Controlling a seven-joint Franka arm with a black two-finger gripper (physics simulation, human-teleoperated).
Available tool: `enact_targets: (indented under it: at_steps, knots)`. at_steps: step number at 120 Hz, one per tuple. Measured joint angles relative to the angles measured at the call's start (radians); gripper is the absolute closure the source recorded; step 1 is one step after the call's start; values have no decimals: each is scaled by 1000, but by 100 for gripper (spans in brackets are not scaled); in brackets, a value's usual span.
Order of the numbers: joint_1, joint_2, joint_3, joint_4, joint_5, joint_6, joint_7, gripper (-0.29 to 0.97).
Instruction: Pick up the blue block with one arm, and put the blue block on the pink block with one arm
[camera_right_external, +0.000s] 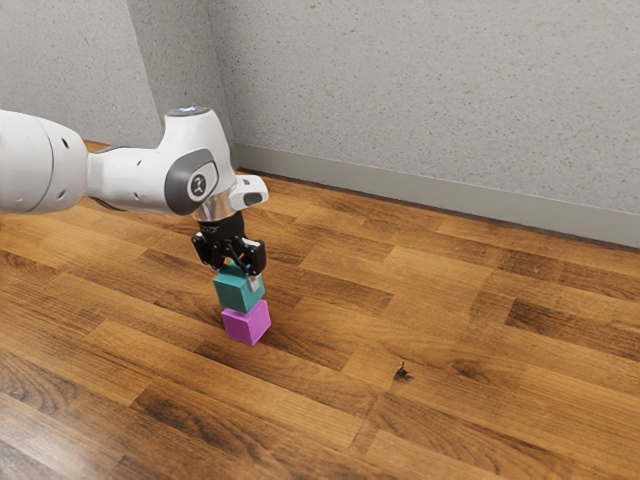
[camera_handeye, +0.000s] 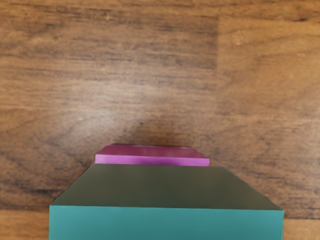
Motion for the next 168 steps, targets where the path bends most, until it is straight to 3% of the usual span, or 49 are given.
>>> enact_targets:
  at_steps: [56,88,100,108,139,168]
  knots:
    - [0,-1,3,-1,5,-2,4,31]
    - [0,-44,3,-1,-1,-8,14,10]
    - [3,-191,-7,17,0,-52,16,6]
    - [9,-231,-30,41,1,-103,18,5]
    - [-4,-247,-126,83,33,-270,28,1]
    - [-42,-247,-136,87,46,-341,34,0]
